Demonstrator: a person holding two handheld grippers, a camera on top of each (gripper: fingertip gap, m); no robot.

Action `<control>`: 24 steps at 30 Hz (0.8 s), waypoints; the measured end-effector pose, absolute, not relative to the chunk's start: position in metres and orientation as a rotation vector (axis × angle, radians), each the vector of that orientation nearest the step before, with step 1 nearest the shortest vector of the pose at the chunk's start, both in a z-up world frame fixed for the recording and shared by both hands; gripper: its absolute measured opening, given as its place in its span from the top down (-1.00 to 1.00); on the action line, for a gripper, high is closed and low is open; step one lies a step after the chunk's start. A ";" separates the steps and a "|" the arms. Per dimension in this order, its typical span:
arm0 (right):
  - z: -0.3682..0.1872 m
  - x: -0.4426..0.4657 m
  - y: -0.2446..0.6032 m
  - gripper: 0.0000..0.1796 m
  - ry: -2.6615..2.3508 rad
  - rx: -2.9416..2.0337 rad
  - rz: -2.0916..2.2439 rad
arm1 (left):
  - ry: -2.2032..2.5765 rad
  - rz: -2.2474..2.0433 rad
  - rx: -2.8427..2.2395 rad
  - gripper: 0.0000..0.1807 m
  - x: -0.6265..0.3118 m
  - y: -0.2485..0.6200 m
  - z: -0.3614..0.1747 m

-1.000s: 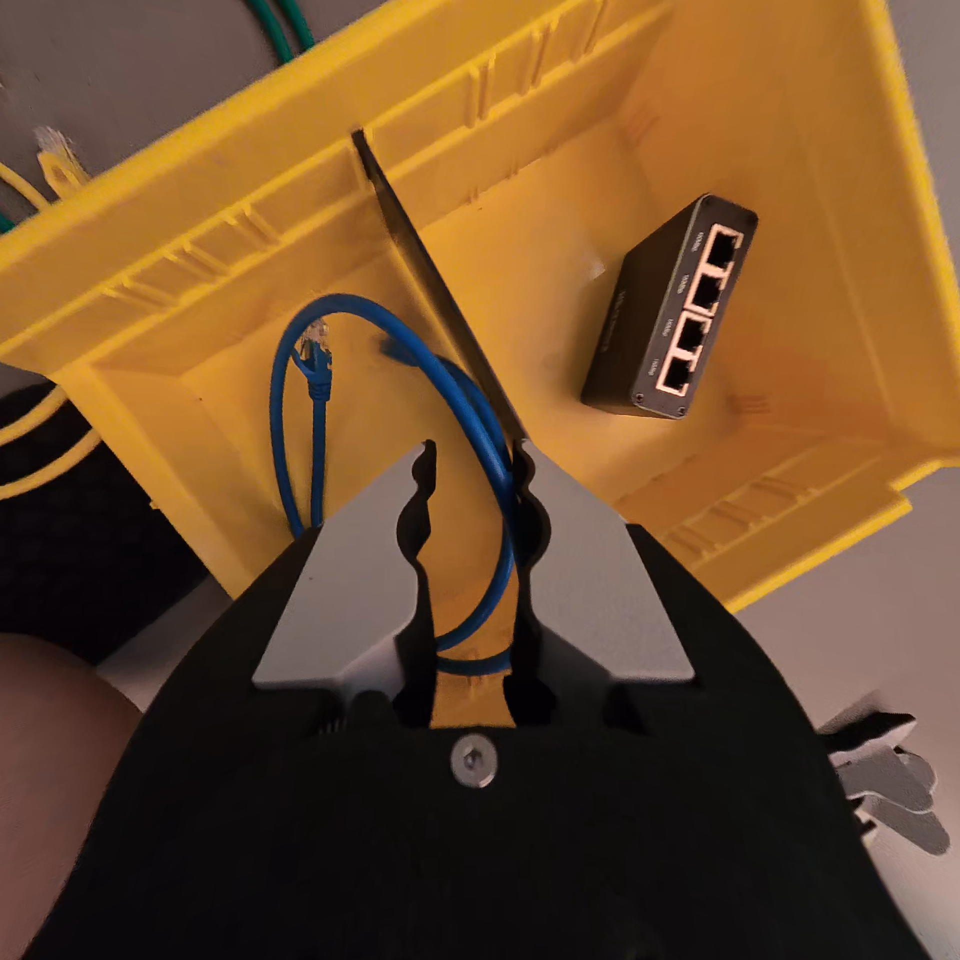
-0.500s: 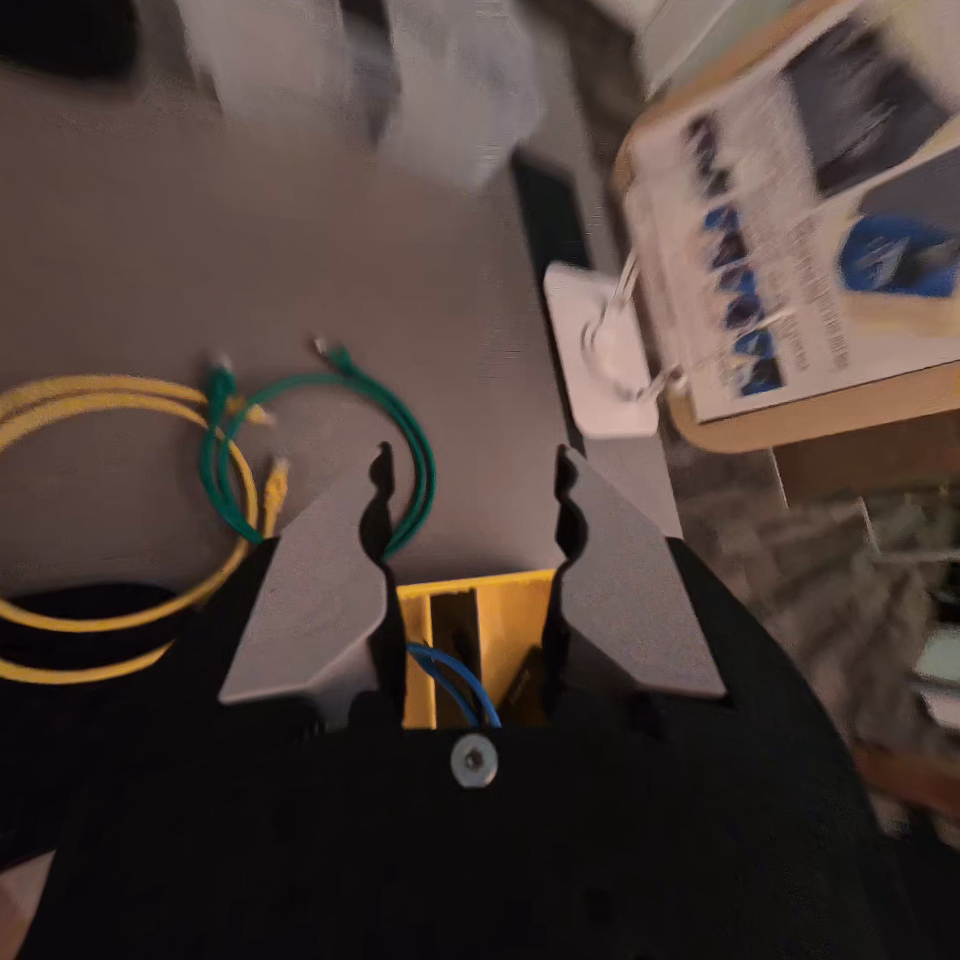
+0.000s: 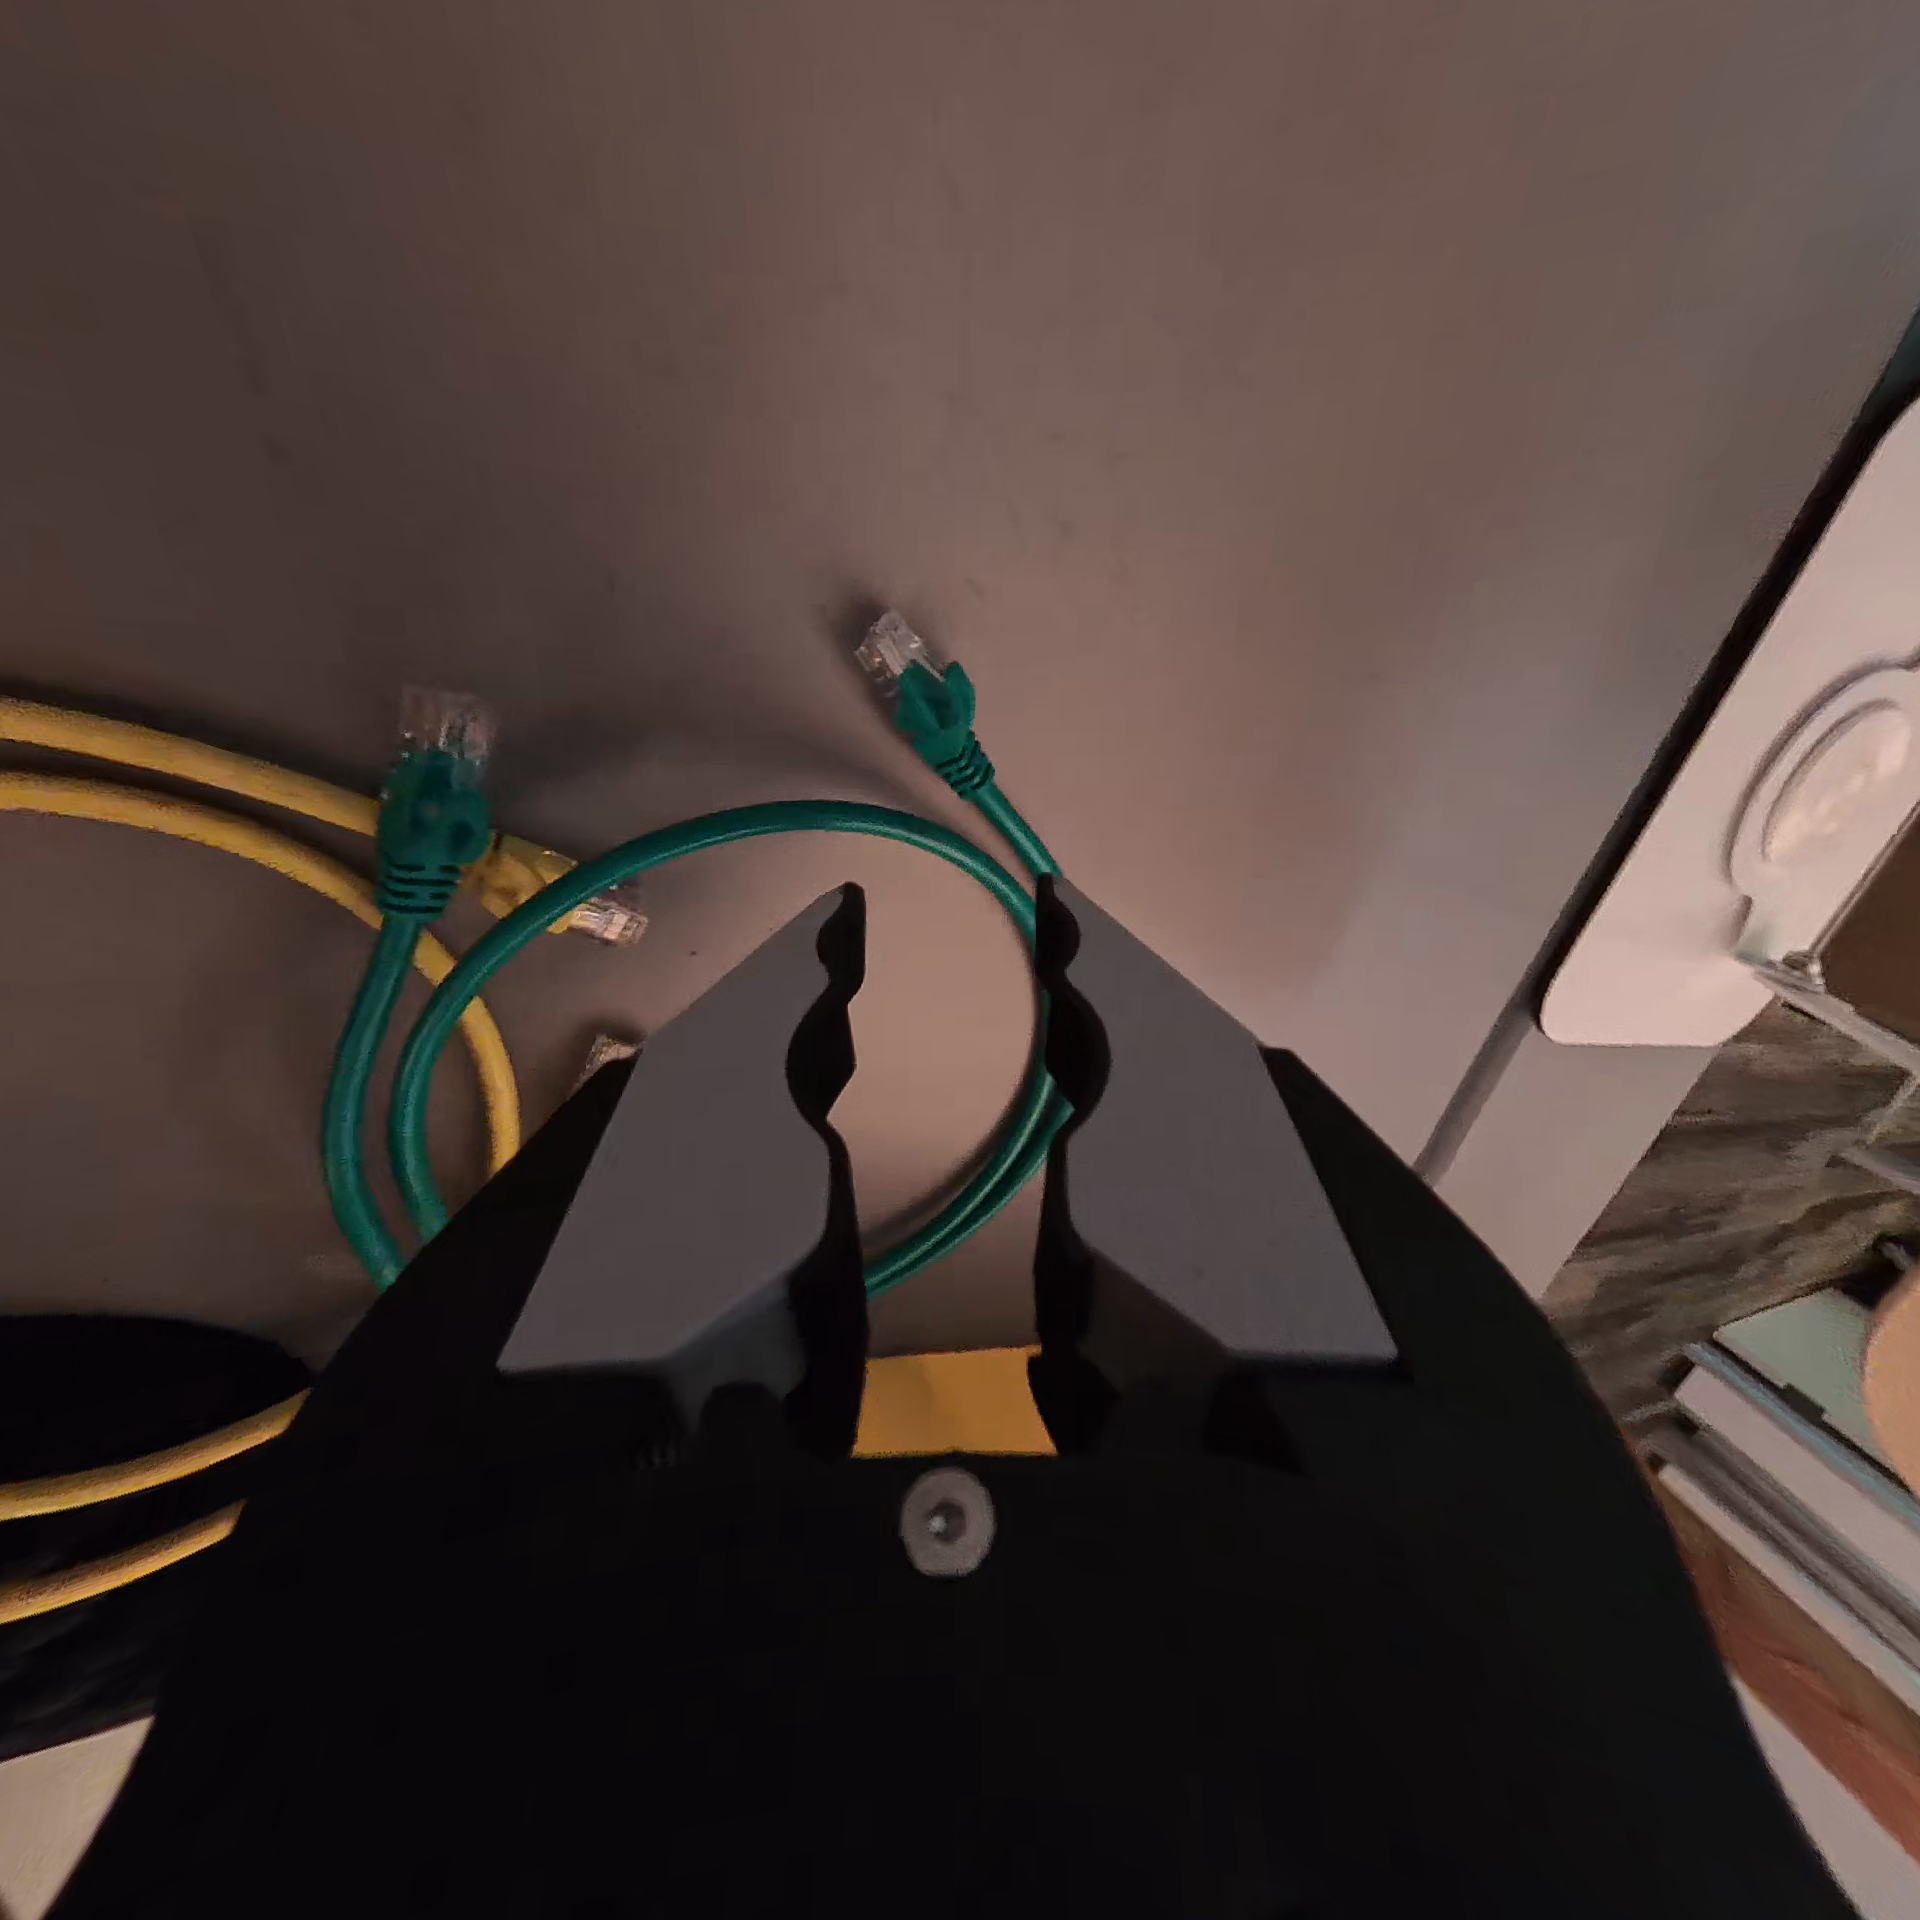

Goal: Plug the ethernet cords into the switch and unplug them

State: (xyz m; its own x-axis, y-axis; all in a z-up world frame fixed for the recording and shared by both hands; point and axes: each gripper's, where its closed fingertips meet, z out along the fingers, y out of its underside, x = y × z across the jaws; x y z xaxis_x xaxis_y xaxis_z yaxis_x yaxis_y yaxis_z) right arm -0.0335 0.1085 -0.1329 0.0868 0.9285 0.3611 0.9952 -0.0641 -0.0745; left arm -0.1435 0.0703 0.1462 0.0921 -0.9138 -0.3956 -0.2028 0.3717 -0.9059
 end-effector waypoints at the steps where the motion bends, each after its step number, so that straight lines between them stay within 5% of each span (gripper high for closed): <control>1: -0.136 -0.035 0.110 0.63 -1.925 -2.062 -0.307 | 1.393 -0.734 -1.084 0.29 -0.147 0.069 0.150; 13: -0.161 -0.058 0.121 0.62 -2.161 -1.995 -0.085 | 1.337 -0.782 -1.010 0.30 -0.168 0.060 0.172; 24: -0.164 -0.075 0.118 0.81 -2.075 -2.081 0.116 | 1.305 -0.820 -0.963 0.31 -0.182 0.054 0.185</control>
